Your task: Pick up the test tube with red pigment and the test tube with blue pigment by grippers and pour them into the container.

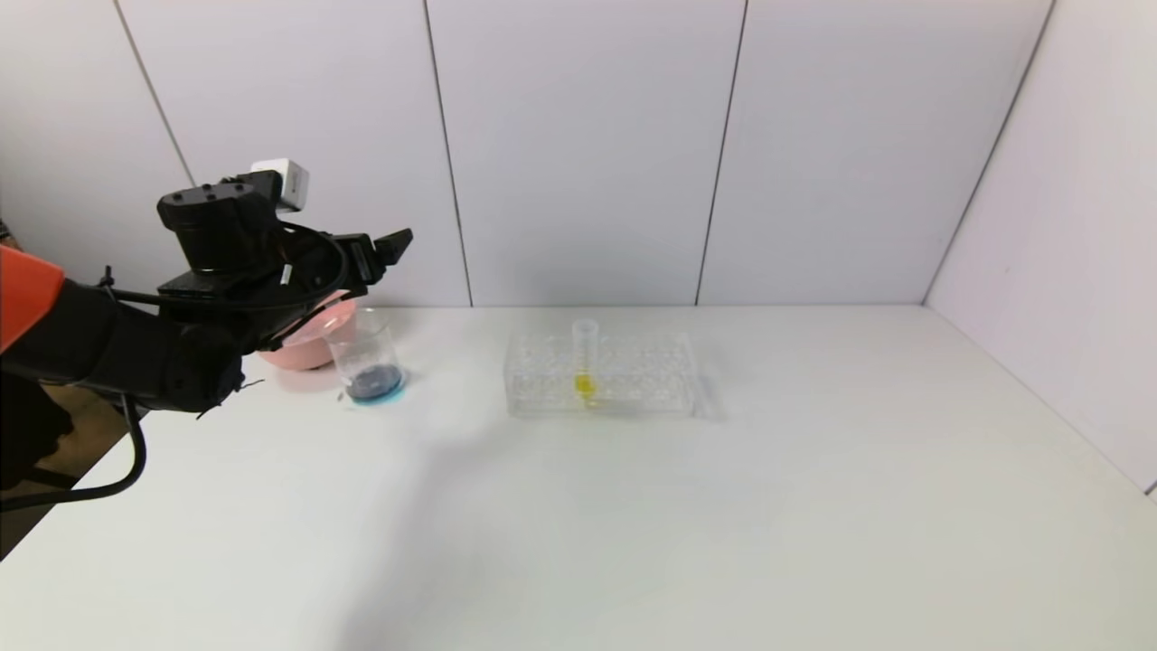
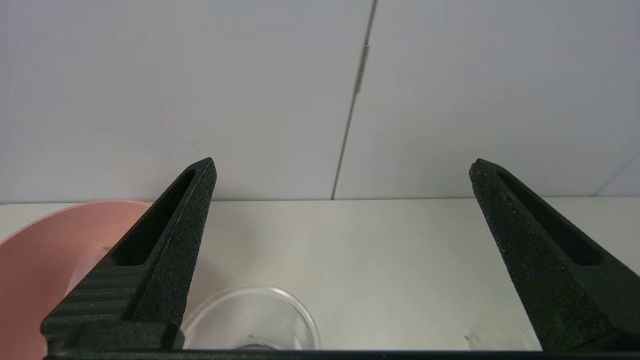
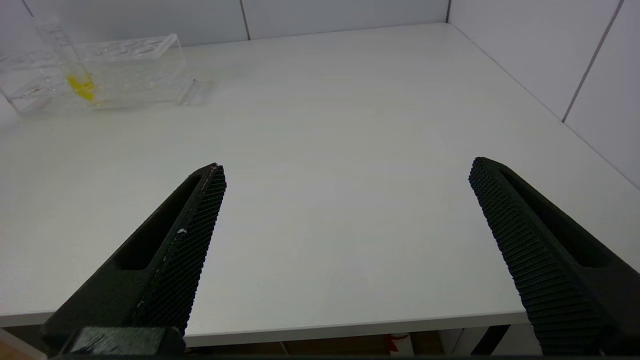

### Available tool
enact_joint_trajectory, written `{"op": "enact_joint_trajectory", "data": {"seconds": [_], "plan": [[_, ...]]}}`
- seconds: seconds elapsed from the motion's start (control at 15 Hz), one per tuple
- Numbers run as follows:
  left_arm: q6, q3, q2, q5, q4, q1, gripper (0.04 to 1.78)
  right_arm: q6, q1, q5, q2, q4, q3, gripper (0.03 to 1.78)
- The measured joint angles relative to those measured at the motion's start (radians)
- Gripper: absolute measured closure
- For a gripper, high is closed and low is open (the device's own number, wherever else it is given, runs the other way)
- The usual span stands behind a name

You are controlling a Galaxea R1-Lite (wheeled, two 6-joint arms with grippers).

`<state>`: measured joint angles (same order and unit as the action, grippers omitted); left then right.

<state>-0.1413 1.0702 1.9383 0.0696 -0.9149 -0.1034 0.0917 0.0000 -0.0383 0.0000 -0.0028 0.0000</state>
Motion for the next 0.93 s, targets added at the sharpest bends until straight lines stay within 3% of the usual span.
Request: {"op": "enact_joint_trajectory", "data": {"seconds": [0.47, 0.93], "plan": [[0.17, -0.339, -0.416, -0.005, 0.042, -0.046, 0.06, 0.0, 0.0, 0.0, 0.0, 0.0, 0.0, 0.04], [0.279, -0.406, -0.931, -0.146, 0.335, -0.037, 0.06, 0.0, 0.0, 0.0, 0.0, 0.0, 0.0, 0.04]]}}
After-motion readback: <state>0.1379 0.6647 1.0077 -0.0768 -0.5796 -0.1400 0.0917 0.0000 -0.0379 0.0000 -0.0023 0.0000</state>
